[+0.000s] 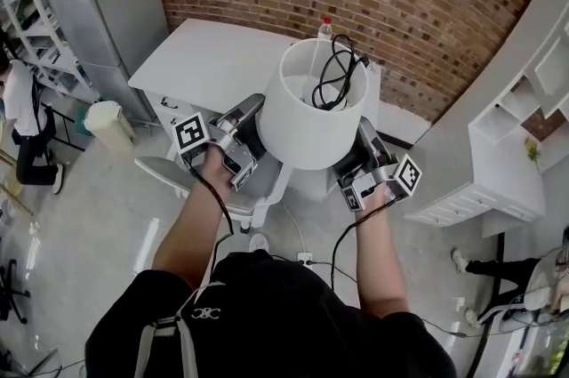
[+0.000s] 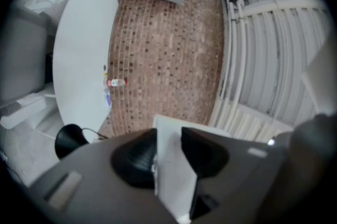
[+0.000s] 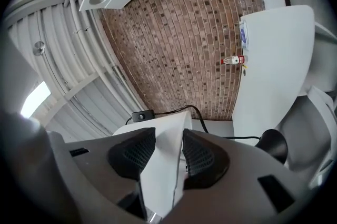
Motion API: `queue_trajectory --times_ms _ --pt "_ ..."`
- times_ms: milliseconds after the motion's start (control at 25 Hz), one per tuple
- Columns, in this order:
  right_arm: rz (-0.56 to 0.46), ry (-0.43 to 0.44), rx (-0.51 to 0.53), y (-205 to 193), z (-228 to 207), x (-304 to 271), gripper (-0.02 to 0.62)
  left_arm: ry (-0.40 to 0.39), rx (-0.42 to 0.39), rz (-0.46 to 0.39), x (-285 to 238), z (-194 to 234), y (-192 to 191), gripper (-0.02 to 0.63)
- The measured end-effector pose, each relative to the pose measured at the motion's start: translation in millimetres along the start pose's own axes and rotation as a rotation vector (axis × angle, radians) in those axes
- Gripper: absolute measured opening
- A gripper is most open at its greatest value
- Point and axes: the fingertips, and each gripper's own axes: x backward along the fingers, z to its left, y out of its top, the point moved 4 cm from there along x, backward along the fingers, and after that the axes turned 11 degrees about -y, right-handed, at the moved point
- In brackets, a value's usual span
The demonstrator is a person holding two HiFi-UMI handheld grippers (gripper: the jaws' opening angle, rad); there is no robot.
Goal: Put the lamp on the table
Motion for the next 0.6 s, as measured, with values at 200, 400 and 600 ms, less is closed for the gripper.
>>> queue_trajectory --times_ms 200,400,600 --pt "0.008 -0.013 -0.012 20.1 -16.3 -60.7 0.152 0.017 0.0 -0.011 -25.7 17.8 56.3 0.13" --pt "0.022 -0.026 -0.019 33.5 -36.6 -113.2 0.152 0.028 0.005 -0.022 -39.7 38.1 105.0 0.13" --pt "0.037 -0.027 -0.017 38.5 -50.7 -153.6 0.152 0.024 0.006 -0.037 -46.2 50.8 143.4 0.13"
